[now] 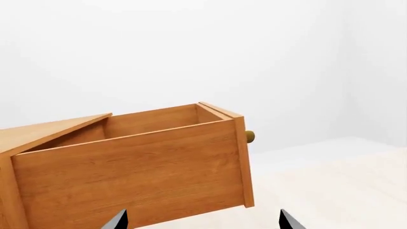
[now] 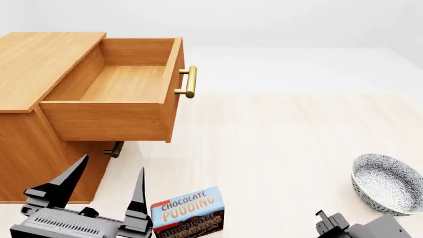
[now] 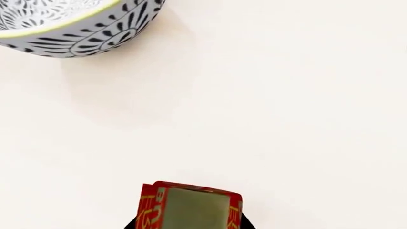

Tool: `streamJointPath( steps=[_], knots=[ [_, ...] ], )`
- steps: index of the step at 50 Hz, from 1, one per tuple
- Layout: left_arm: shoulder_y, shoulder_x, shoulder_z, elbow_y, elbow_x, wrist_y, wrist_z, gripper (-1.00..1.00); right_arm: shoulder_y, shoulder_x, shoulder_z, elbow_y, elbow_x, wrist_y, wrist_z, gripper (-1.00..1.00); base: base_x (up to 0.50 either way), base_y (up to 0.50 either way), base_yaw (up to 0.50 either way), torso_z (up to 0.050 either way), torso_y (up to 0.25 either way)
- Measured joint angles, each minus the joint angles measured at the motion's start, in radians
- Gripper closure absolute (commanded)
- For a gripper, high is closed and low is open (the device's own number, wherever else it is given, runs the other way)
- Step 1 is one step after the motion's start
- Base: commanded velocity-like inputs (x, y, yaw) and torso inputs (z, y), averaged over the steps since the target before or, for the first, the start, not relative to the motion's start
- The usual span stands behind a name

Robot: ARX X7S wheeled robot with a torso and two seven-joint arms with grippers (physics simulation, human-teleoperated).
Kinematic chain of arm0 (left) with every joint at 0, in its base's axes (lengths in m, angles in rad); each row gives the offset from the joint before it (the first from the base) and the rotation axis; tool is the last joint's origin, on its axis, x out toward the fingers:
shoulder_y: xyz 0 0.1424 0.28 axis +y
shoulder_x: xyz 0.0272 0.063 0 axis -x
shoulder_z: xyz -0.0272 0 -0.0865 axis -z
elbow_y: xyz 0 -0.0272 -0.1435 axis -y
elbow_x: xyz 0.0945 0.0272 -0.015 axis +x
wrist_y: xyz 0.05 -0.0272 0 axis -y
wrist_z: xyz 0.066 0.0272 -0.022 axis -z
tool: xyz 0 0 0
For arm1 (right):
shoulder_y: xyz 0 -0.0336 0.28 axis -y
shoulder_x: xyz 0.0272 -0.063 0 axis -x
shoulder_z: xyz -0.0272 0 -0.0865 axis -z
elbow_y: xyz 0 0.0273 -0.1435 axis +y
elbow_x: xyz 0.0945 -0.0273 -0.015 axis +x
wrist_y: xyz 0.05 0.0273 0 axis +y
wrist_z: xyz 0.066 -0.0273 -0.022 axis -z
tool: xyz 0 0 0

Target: Put the butter at the back in the top drawer of the cabinet and close it.

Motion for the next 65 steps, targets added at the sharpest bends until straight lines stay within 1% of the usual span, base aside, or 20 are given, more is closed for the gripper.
streamJointPath(
  steps=[14,21,29,40,50,53,55,61,65],
  knots=[
    [0.008,0.000,-0.005,0.003,0.002,0.000,-0.001,-1.00,-0.015,0.011,-0.014,-0.021,0.028,-0.006,0.017,1.00,0.00,0.00,0.00,0.000,0.000],
    [0.015,0.010,-0.007,-0.004,-0.001,0.001,0.000,-1.00,-0.016,0.031,-0.025,-0.124,0.076,0.029,0.057,1.00,0.00,0.00,0.00,0.000,0.000],
    [0.020,0.025,-0.010,-0.005,-0.004,-0.008,-0.001,-1.00,0.017,0.058,-0.019,-0.278,0.163,0.111,0.109,1.00,0.00,0.00,0.00,0.000,0.000],
    [0.014,0.047,-0.017,0.015,-0.001,-0.046,-0.010,-1.00,0.141,0.096,0.025,-0.442,0.307,0.237,0.116,1.00,0.00,0.00,0.00,0.000,0.000],
    [-0.009,0.066,-0.034,0.036,-0.011,-0.095,-0.022,-1.00,0.364,0.148,0.000,-0.417,0.490,0.293,0.128,1.00,0.00,0.00,0.00,0.000,0.001],
    [-0.022,0.075,-0.042,0.041,-0.012,-0.113,-0.024,-1.00,0.433,0.176,-0.040,-0.390,0.539,0.275,0.139,1.00,0.00,0.00,0.00,0.000,0.000],
    [-0.032,0.083,-0.049,0.043,-0.016,-0.125,-0.025,-1.00,0.478,0.219,-0.098,-0.375,0.574,0.223,0.145,1.00,0.00,0.00,0.00,0.000,0.000],
    [-0.073,0.118,-0.072,0.050,-0.031,-0.185,-0.031,-1.00,0.644,0.388,-0.369,-0.349,0.682,-0.021,0.154,1.00,0.00,0.00,0.00,0.000,0.002],
    [-0.105,0.150,-0.086,0.058,-0.043,-0.239,-0.037,-1.00,0.755,0.469,-0.533,-0.333,0.740,-0.149,0.155,1.00,0.00,0.00,0.00,0.000,0.000]
  ],
)
